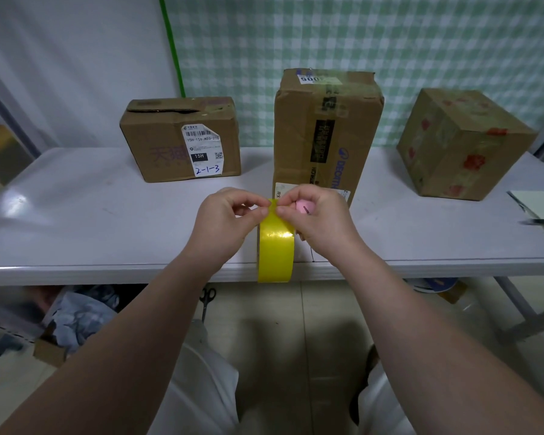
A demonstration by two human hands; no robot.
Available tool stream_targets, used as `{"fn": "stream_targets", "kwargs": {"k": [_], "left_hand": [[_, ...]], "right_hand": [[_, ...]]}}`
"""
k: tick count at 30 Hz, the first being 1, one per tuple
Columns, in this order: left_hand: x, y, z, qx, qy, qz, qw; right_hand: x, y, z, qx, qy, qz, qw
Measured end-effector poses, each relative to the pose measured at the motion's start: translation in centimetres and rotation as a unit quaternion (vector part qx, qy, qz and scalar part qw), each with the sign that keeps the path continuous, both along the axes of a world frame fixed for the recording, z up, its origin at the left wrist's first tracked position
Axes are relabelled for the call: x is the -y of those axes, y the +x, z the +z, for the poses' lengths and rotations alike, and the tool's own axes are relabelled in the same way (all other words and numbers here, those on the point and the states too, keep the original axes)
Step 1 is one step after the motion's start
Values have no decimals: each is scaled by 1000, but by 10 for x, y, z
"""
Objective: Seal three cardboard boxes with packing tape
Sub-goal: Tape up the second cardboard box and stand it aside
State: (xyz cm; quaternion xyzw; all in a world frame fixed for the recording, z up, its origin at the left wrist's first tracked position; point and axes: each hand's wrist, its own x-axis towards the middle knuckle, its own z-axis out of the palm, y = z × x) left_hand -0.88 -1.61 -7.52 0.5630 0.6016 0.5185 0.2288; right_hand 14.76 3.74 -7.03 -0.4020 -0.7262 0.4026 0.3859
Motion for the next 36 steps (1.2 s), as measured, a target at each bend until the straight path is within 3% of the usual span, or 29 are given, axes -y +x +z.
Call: {"fn": "stream_targets", "kwargs": {"k": [12,17,20,26,30,36], "left_hand": [[-3,10,4,-97,-23,6,995],[-4,12,-4,-76,-46,29,996],[-4,17,-4,-60,-42,67,995],[-9,22,-6,108,-148,118,976],[-8,21,-3,289,-281,54,914],[-8,15,-2,300,-254,62,917]], "right_hand": [[1,-4,-3,72,71,-19,995],[-1,-7,-7,36,-35,-39,998],[2,-10,-5,-29,-99,-42,994],[4,-15,-5,-102,-196,-78,972],[5,-14,-5,-126,-260,-79,954],[2,-22,-5,-120,-281,-73,949]]}}
